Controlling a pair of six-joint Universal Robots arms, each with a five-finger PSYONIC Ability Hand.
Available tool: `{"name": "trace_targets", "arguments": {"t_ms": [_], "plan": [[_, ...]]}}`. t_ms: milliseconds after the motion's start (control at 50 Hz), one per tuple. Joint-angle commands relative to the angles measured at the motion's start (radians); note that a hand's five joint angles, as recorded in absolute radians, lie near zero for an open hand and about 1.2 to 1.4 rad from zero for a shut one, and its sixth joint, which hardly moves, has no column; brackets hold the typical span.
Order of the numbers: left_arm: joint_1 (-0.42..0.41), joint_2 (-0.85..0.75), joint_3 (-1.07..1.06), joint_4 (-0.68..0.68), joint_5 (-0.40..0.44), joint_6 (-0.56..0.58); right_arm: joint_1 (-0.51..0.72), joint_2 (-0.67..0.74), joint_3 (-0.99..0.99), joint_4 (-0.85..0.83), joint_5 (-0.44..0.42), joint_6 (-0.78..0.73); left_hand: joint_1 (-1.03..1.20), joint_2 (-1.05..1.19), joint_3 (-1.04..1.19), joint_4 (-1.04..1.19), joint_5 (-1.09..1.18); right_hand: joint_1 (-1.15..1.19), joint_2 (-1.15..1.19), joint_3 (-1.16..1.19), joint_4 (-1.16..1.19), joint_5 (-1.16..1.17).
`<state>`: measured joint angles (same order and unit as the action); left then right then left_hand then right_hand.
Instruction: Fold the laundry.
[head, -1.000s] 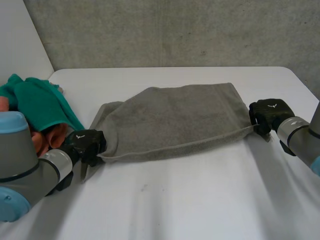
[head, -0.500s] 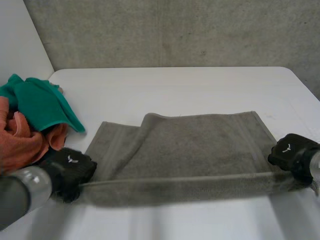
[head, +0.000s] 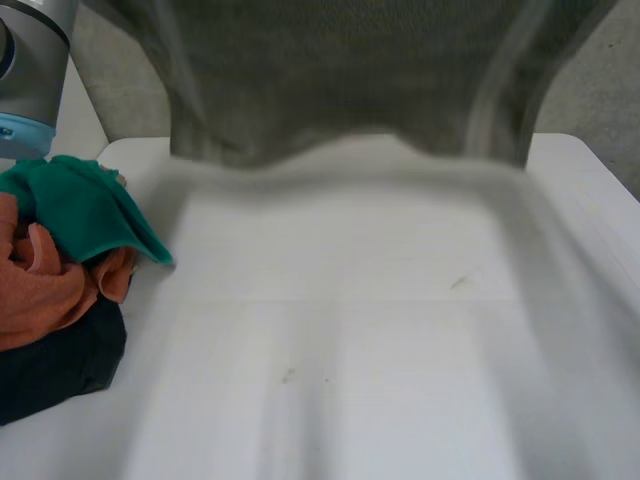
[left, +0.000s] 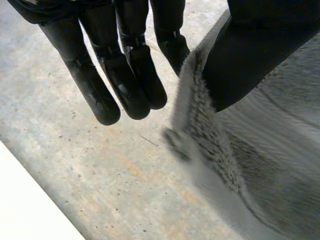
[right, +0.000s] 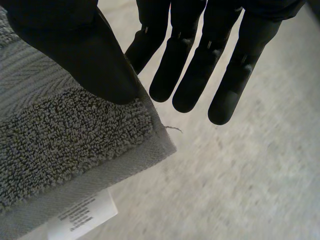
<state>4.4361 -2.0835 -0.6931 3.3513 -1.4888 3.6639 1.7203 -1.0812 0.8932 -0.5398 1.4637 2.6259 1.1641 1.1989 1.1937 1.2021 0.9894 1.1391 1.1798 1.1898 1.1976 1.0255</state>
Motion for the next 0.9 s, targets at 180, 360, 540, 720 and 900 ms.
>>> {"name": "trace_targets", "arguments": {"t_ms": [180,360,540,720,900], "plan": [[0.016,-0.020,-0.305,0.002,0.062,-0.071,-0.005,0.122,0.113,0.152,-0.057,-0.015,0.232,0.197,0.203,0.194,0.232,0.257,0.217,0.207,0.199,0.196],[-0.007,-0.061,-0.635,0.039,0.107,-0.012,-0.015,0.198,0.271,0.296,-0.086,-0.116,0.232,0.197,0.203,0.194,0.232,0.257,0.217,0.207,0.199,0.196],[-0.027,0.103,-0.931,-0.202,0.085,0.125,-0.091,0.009,0.524,0.714,-0.069,-0.363,0.232,0.197,0.203,0.194,0.232,0.257,0.217,0.207,0.199,0.196],[-0.067,0.289,-1.079,-0.605,0.044,0.427,-0.169,-0.194,0.724,1.011,-0.063,-0.713,0.232,0.197,0.203,0.194,0.232,0.257,0.217,0.207,0.199,0.196],[-0.101,0.093,-0.817,-0.468,-0.014,0.367,-0.105,0.006,0.524,0.857,0.006,-0.535,0.232,0.197,0.203,0.194,0.232,0.257,0.217,0.207,0.199,0.196]]}}
